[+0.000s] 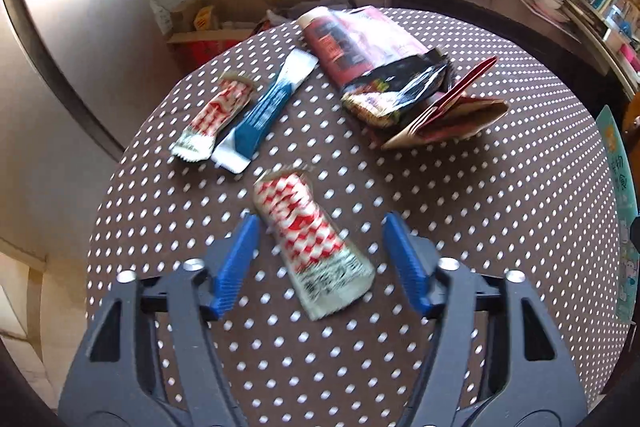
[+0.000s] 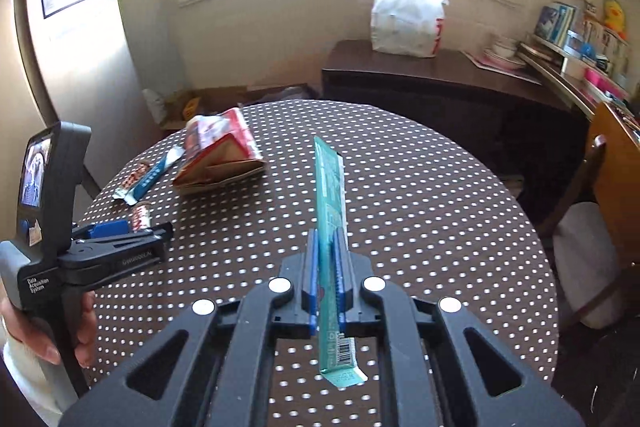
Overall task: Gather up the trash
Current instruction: 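Close the left tool on the red-checkered wrapper while the right tool holds the teal stick, then carry both items over the wastebasket and open both tools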
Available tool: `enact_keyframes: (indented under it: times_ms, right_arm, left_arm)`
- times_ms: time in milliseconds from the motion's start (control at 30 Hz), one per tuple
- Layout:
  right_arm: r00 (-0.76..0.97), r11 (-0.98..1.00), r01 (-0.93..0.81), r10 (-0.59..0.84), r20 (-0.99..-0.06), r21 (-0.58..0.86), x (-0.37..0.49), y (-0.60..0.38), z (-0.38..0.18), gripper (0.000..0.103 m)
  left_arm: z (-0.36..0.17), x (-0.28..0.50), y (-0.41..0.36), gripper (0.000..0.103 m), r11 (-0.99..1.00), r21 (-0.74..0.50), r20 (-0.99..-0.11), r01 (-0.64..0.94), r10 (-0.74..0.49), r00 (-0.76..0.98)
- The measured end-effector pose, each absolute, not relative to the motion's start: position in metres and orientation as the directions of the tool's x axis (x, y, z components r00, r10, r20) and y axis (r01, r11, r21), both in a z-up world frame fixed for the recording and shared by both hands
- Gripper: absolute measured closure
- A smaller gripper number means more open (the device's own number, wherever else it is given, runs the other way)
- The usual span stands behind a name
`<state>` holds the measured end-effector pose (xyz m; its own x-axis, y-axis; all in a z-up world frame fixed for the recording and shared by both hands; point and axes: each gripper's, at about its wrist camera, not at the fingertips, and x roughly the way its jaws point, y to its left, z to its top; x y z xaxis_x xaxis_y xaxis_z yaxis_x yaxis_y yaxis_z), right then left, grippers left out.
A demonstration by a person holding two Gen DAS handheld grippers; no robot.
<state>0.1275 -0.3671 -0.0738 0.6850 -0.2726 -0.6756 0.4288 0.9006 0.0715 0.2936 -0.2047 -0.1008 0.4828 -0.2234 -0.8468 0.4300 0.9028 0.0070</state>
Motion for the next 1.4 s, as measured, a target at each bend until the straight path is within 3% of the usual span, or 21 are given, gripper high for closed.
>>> enact_keyframes:
  times_ms: [33,167,400,800,1400]
  right_arm:
    - [0.683,0.899,0.432,-0.275,-0.677,0.072,0.127,-0.368,-0.074,0.096]
    - [0.679,0.896,0.439,-0.278,-0.679,0.072,0.129,-0.370,-0.076,0.096]
    - [0.701,0.922,0.382,-0.240,-0.672,0.069,0.138,-0.347,-0.070,0.096]
    - [0.751,0.990,0.129,-0.061,-0.657,0.055,0.174,-0.238,-0.058,0.096]
    - [0.666,0.965,-0.249,0.228,-0.711,0.077,0.213,-0.040,-0.077,0.096]
  left_arm:
    - [-0.099,0.295,-0.205,0.075,0.904,0.006,-0.839,0.427,-0.228,0.494]
    - [-0.097,0.298,-0.200,0.088,0.908,-0.023,-0.839,0.419,-0.246,0.485]
    - [-0.086,0.282,-0.170,0.091,0.910,-0.040,-0.816,0.413,-0.268,0.512]
    - [-0.062,0.254,-0.074,0.091,0.947,-0.055,-0.758,0.317,-0.247,0.604]
    - [-0.086,0.226,0.113,0.091,0.996,-0.077,-0.781,-0.045,-0.032,0.623]
